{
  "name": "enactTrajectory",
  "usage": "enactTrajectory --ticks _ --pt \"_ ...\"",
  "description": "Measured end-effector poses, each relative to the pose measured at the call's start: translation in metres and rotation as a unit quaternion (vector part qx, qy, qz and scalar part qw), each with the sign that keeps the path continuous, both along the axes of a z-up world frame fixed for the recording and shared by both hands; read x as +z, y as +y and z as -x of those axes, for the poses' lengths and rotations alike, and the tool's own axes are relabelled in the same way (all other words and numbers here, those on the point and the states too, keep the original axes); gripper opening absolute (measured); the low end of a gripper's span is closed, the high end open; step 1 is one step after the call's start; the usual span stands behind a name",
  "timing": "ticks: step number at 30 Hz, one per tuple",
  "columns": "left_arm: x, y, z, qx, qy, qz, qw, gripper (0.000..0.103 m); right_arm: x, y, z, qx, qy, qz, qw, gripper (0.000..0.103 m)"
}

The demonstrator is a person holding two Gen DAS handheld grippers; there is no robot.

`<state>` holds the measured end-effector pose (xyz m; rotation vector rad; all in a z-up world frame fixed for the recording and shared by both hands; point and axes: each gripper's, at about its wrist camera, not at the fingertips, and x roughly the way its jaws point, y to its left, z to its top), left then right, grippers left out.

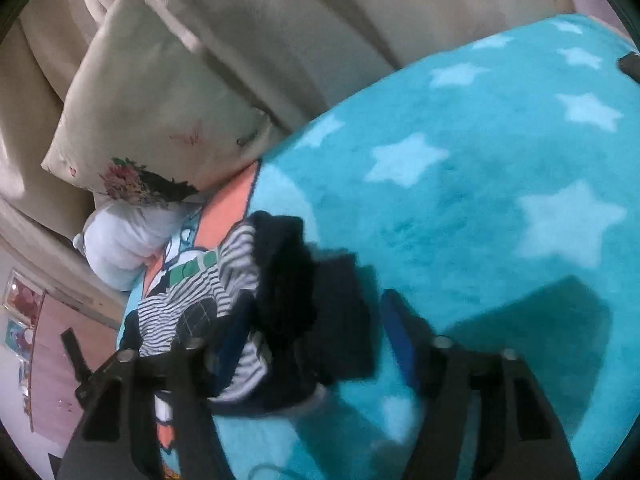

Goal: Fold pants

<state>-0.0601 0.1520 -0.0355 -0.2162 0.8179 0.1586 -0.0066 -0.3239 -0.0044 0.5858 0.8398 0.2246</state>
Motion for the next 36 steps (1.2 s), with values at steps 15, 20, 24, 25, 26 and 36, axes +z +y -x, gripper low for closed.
enactTrajectory --ticks 15,20,24,25,26,36 --pt "0.026 -0.003 0.000 0.023 0.005 -0.006 0.9997 0.071 0.024 -0.028 -0.013 -0.034 -0.007 0.041 0.999 0.004" --pt "-0.002 -0.011 -0.013 0.021 0.070 -0.021 0.9971 0.065 0.046 -0.021 0.011 -0.047 -0.057 0.073 0.995 0.006" --pt "-0.003 -0.015 0.001 0.008 0.074 -0.042 0.9963 0.064 0.059 -0.013 0.024 -0.051 -0.078 0.088 0.992 0.023" --pt "-0.003 -0.014 0.004 0.006 0.074 -0.041 0.9964 0.065 0.061 -0.008 0.026 -0.048 -0.080 0.093 0.991 0.024" --pt "-0.002 -0.014 0.006 0.003 0.074 -0.040 0.9965 0.065 0.062 -0.004 0.026 -0.044 -0.081 0.092 0.991 0.024" --pt "0.056 -0.035 0.035 -0.090 0.024 0.001 0.9957 0.067 0.035 0.065 0.000 0.067 -0.059 0.035 0.995 0.039"
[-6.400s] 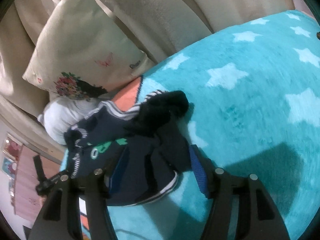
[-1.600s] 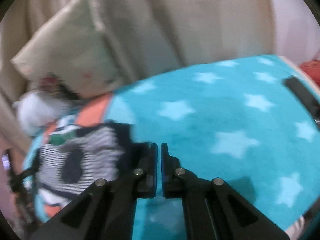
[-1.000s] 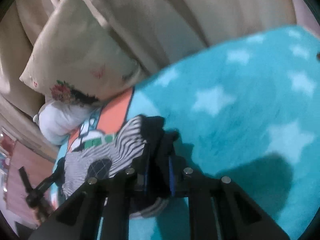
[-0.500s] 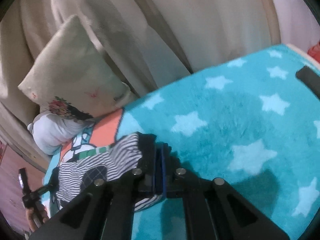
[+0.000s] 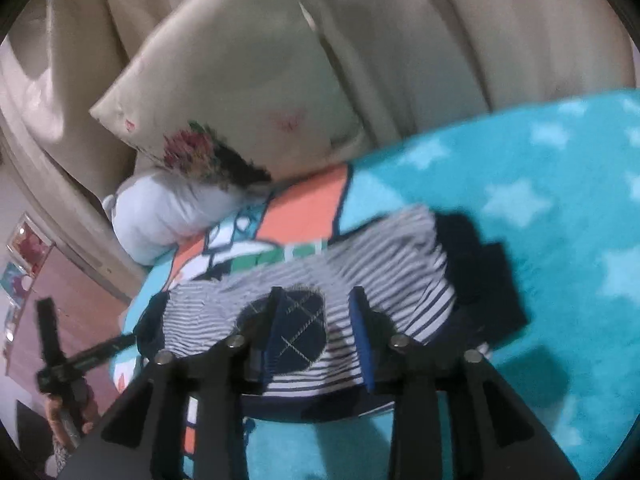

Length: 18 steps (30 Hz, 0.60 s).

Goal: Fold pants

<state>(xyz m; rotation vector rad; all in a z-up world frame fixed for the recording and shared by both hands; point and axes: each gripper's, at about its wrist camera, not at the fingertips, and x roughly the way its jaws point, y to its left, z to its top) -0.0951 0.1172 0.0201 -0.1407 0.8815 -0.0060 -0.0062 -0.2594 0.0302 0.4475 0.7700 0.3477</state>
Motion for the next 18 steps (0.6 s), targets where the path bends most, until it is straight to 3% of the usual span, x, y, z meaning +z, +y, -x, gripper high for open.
enactTrajectory --ticks 1,3,7,10,13,18 --pt "0.006 -0.013 -0.005 -0.021 -0.004 -0.003 0.9998 0.068 -0.011 0.001 -0.005 -0.001 0.023 0.007 1.000 0.045" --pt "0.012 -0.036 -0.018 -0.055 -0.002 -0.009 0.9984 0.069 -0.027 0.001 -0.009 -0.012 0.060 0.034 0.998 0.041" --pt "0.028 -0.102 -0.056 -0.146 0.006 0.015 0.9891 0.070 -0.009 -0.025 0.018 -0.030 0.024 0.019 0.999 0.044" --pt "0.038 -0.160 -0.088 -0.206 0.016 0.036 0.9778 0.070 0.004 -0.051 0.036 -0.079 -0.003 0.043 0.996 0.051" --pt "0.040 -0.227 -0.120 -0.266 0.033 0.020 0.9633 0.070 0.005 -0.065 0.042 -0.110 -0.018 0.070 0.991 0.055" --pt "0.016 -0.300 -0.166 -0.311 0.082 0.022 0.9466 0.070 -0.008 -0.071 0.034 -0.093 0.012 0.066 0.993 0.056"
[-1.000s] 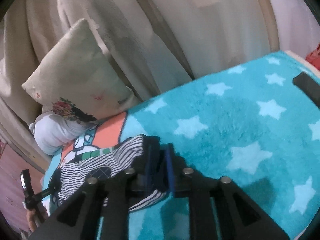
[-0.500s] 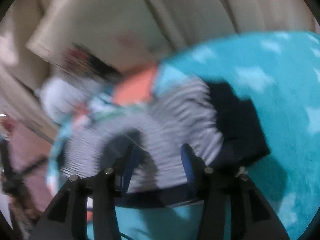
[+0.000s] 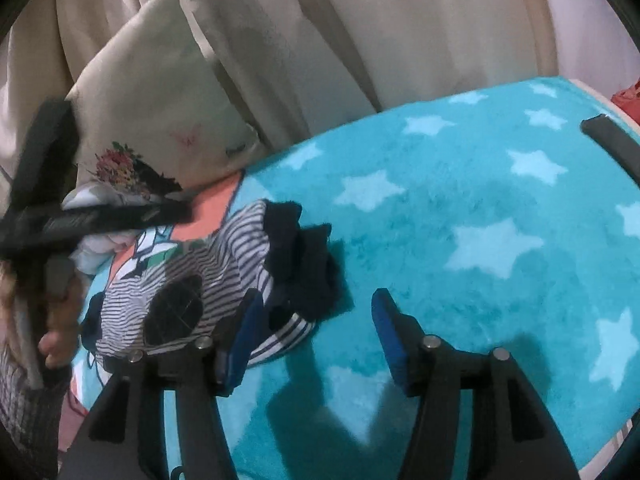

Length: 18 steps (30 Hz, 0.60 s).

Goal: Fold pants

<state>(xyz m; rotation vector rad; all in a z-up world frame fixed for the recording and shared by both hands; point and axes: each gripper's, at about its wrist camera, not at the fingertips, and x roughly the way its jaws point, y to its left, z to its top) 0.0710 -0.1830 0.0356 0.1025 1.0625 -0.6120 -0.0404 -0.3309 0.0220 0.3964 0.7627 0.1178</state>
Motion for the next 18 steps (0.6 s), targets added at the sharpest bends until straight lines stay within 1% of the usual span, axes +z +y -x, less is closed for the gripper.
enactTrajectory --ticks 2,3,7,8,9,10,11,12,14,18 --pt "-0.013 -0.020 -0.011 -0.016 0.022 -0.013 0.9995 0.070 -0.003 0.003 -0.003 0.005 0.001 0.004 1.000 0.059" --pt "-0.018 -0.028 -0.013 -0.022 0.028 -0.013 0.9993 0.070 -0.004 0.001 -0.003 0.007 0.002 0.003 1.000 0.060" --pt "-0.038 -0.054 -0.014 -0.043 0.048 -0.020 0.9977 0.070 -0.013 0.009 -0.011 0.021 0.003 -0.011 1.000 0.060" --pt "-0.042 -0.058 -0.012 -0.047 0.049 -0.030 0.9972 0.070 -0.013 0.011 -0.012 0.023 -0.001 -0.012 1.000 0.060" --pt "-0.045 -0.063 -0.011 -0.051 0.046 -0.047 0.9965 0.068 -0.014 0.013 -0.014 0.028 -0.006 -0.012 1.000 0.058" --pt "-0.045 -0.068 -0.006 -0.054 0.027 -0.066 0.9959 0.062 -0.015 0.016 -0.016 0.032 -0.010 -0.010 0.999 0.033" --pt "-0.043 -0.068 -0.002 -0.057 0.018 -0.070 0.9958 0.037 -0.016 0.017 -0.020 0.036 -0.009 -0.009 0.999 0.017" --pt "-0.042 -0.065 0.000 -0.057 0.022 -0.063 0.9961 0.033 -0.016 0.018 -0.022 0.041 -0.005 -0.014 0.999 0.012" --pt "-0.034 -0.052 -0.001 -0.038 0.023 -0.041 0.9982 0.031 -0.010 0.019 -0.021 0.044 -0.016 -0.020 0.999 0.011" --pt "-0.012 -0.009 0.000 0.007 0.010 0.003 0.9999 0.030 0.013 0.043 -0.014 0.074 -0.053 0.013 0.996 0.011"
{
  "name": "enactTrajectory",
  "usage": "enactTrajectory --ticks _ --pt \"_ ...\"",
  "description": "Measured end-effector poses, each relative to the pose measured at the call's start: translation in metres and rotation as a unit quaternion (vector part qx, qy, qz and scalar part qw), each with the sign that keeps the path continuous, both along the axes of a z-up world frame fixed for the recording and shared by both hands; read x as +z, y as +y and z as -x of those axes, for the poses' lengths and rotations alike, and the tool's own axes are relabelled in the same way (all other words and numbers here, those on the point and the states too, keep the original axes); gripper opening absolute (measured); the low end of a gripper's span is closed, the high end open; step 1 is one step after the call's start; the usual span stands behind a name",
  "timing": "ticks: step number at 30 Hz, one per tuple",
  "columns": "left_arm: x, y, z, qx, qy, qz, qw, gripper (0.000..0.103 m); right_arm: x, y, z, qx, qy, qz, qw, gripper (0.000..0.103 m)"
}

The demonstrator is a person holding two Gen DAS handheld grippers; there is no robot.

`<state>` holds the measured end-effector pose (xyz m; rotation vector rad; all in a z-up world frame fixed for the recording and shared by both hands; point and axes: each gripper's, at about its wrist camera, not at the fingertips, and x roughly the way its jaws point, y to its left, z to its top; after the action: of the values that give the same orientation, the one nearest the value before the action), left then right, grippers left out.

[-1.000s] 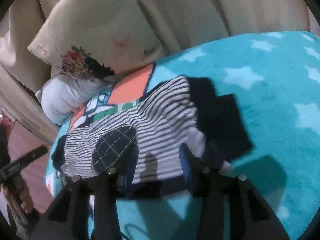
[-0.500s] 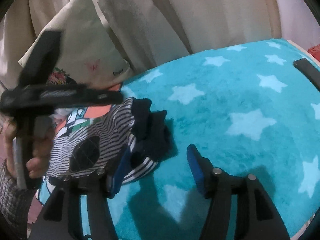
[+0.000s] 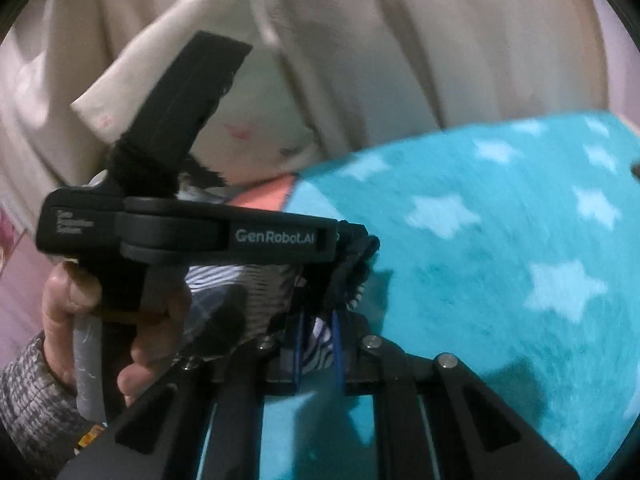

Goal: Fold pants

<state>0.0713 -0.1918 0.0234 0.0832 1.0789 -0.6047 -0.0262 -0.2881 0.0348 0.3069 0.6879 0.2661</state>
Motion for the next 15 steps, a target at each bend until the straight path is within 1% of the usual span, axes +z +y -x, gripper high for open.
enactTrajectory --ticks 3,4,6,7,8,9,10,11,12,13,15 --pt "0.015 0.037 0.007 0.037 -0.017 0.027 0.9988 0.030 0.011 0.027 0.000 0.039 -0.013 0.013 0.999 0.011" --pt "0.018 0.055 0.009 0.057 -0.018 0.038 0.9975 0.030 0.014 0.039 -0.001 0.057 -0.017 0.015 0.998 0.011" --pt "0.016 0.092 0.011 0.103 -0.012 0.063 0.9925 0.032 0.016 0.058 -0.004 0.083 -0.016 0.016 0.996 0.012" --pt "0.013 0.103 0.011 0.119 -0.006 0.071 0.9903 0.033 0.014 0.071 -0.007 0.101 -0.011 0.015 0.995 0.014" --pt "0.009 0.120 0.013 0.140 0.002 0.080 0.9869 0.034 0.010 0.085 -0.012 0.119 -0.003 0.014 0.993 0.015" --pt "0.008 0.136 0.016 0.156 0.007 0.087 0.9838 0.034 0.006 0.095 -0.015 0.133 0.005 0.012 0.991 0.024" --pt "0.006 0.153 0.023 0.174 0.006 0.091 0.9805 0.034 -0.001 0.107 -0.020 0.153 0.020 0.007 0.988 0.036" --pt "0.006 0.163 0.028 0.186 0.004 0.089 0.9785 0.034 -0.006 0.113 -0.023 0.163 0.030 0.003 0.986 0.039" --pt "0.007 0.174 0.033 0.199 -0.002 0.083 0.9765 0.037 -0.012 0.124 -0.027 0.178 0.047 0.001 0.983 0.039" --pt "0.008 0.186 0.042 0.215 -0.013 0.074 0.9737 0.038 -0.014 0.131 -0.027 0.185 0.054 0.004 0.981 0.039" --pt "0.009 0.203 0.054 0.238 -0.029 0.063 0.9688 0.042 -0.008 0.139 -0.021 0.198 0.049 0.023 0.979 0.039"
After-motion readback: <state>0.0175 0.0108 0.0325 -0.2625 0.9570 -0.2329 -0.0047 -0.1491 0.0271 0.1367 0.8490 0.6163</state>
